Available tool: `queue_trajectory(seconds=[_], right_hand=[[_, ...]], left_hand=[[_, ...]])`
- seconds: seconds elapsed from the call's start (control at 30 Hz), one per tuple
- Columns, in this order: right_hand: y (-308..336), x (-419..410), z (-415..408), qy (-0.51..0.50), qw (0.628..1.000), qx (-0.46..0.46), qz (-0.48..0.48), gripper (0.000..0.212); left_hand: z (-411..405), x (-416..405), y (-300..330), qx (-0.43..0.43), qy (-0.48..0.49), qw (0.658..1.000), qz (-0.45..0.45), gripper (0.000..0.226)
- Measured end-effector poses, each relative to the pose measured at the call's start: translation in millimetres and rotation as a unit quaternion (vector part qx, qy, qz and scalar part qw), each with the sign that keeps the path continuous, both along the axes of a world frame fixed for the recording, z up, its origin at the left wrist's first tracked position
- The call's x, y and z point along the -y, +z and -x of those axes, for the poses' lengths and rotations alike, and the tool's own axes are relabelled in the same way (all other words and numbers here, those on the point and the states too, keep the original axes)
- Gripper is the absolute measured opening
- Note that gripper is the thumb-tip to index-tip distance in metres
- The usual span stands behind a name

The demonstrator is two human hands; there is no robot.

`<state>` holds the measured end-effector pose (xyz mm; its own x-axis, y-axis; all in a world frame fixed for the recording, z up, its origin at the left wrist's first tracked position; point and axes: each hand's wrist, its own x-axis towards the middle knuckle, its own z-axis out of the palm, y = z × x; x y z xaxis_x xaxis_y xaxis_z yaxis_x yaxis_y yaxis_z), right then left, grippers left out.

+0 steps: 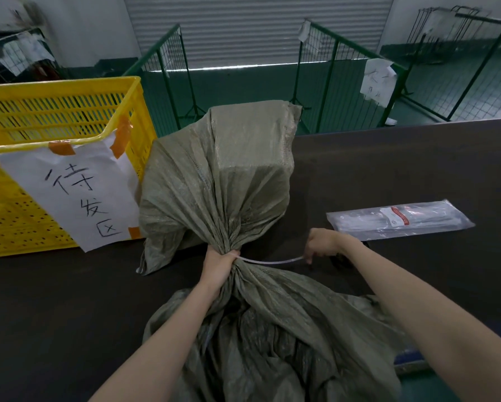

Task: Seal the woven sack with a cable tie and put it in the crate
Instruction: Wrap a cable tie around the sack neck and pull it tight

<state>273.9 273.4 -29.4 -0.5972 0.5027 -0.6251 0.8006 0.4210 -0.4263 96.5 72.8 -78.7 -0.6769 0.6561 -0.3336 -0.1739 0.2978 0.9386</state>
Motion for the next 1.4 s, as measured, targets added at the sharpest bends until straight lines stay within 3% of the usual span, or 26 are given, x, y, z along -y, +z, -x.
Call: queue_trajectory(seconds=[0.13, 0.27, 0.4, 0.5, 0.73, 0.87, 1.0, 1.2, 1.33, 1.4], right_hand=[[-3.3, -5.6, -1.3, -0.023, 0.996, 0.008, -0.08, 0.024], [-6.2, -8.0, 0.2, -0.041, 0.995, 0.003, -0.087, 0.028], [-9.5, -6.3, 5.6, -0.061, 0.996, -0.043, -0.044, 0.027], [0.7, 6.6, 14.4, -0.047, 0.997, -0.052, 0.008, 0.013], [-3.6, 44.4, 53.8, -0.044, 0.979, -0.157, 0.12, 0.015], [-5.8, 61.9, 72.5, -0.043, 0.975, -0.171, 0.138, 0.011], [-10.0, 74.8, 86.7, -0.065, 0.967, -0.219, 0.11, 0.012], [-12.3, 75.6, 102.1, -0.034, 0.987, -0.153, -0.045, 0.032], [-3.0, 72.8, 102.9, -0.013, 0.987, -0.14, -0.076, 0.037], [2.9, 69.3, 101.5, -0.006, 0.988, -0.136, -0.073, 0.033]], left_hand=[[-1.3, 0.3, 2.9, -0.001, 0.005, 1.0, -0.006, 0.053], [-1.4, 1.3, 2.2, 0.005, 0.012, 1.0, -0.003, 0.054], [-3.0, 0.8, 4.9, -0.001, 0.013, 1.0, 0.0, 0.052], [-2.2, -0.9, 4.0, -0.008, 0.013, 1.0, 0.012, 0.054], [1.5, -4.7, 3.8, -0.013, 0.011, 0.999, 0.052, 0.051], [1.4, -2.6, 8.0, 0.029, 0.007, 0.999, 0.031, 0.043], [-1.6, 1.3, 8.6, 0.032, 0.051, 0.998, 0.008, 0.043], [-5.5, 8.5, 15.3, 0.032, 0.101, 0.993, -0.054, 0.065], [3.6, 23.8, 22.2, 0.049, 0.124, 0.986, -0.105, 0.054], [10.7, 32.4, 22.5, 0.061, 0.18, 0.973, -0.135, 0.043]])
